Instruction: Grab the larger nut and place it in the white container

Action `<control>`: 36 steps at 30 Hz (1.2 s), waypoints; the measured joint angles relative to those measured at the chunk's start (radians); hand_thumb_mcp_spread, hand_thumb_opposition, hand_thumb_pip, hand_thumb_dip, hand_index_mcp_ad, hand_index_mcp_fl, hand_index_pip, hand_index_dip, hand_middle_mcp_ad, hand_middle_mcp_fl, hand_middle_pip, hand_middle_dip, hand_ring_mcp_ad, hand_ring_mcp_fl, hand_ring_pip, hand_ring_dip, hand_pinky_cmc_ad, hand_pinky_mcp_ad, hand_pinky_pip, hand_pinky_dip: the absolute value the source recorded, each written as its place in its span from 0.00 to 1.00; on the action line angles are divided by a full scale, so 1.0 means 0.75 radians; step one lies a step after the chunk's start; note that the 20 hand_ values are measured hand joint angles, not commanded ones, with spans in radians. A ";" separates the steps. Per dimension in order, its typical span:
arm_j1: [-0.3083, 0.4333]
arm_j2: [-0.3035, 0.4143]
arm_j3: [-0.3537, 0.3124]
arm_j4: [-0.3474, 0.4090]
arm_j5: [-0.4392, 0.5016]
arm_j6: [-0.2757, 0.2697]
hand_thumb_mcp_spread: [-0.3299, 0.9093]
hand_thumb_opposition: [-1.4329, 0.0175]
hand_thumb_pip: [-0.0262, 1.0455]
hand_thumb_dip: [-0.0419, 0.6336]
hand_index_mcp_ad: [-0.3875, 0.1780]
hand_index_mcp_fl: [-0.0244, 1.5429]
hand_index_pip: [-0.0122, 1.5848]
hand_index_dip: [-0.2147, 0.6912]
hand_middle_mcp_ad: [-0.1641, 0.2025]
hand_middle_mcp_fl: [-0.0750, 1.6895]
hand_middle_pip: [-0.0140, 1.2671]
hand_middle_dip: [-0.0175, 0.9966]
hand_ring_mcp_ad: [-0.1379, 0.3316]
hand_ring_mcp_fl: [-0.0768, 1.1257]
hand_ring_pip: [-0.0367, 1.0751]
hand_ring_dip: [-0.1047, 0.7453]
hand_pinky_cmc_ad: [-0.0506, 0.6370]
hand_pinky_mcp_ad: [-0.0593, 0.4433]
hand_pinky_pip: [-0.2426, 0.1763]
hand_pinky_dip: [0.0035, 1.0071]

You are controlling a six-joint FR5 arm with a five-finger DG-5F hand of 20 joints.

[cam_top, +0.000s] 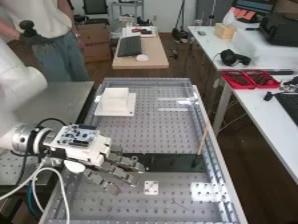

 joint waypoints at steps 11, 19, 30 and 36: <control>0.013 0.052 -0.012 0.014 -0.005 0.007 0.53 0.39 0.72 0.34 0.53 0.20 0.97 0.31 0.68 0.04 0.12 0.20 0.60 0.06 0.23 0.27 0.58 0.74 0.33 0.73; 0.056 0.139 -0.027 0.006 -0.064 0.025 0.53 0.39 0.72 0.34 0.53 0.20 0.97 0.31 0.67 0.04 0.12 0.20 0.61 0.06 0.23 0.27 0.58 0.73 0.33 0.73; 0.244 0.195 -0.006 -0.081 -0.307 0.097 0.53 0.39 0.72 0.34 0.53 0.20 0.97 0.31 0.67 0.04 0.12 0.20 0.60 0.06 0.22 0.27 0.57 0.73 0.33 0.71; 0.317 0.160 0.023 -0.104 -0.439 0.153 0.53 0.39 0.72 0.34 0.53 0.20 0.97 0.31 0.67 0.04 0.12 0.20 0.60 0.06 0.22 0.27 0.57 0.73 0.33 0.71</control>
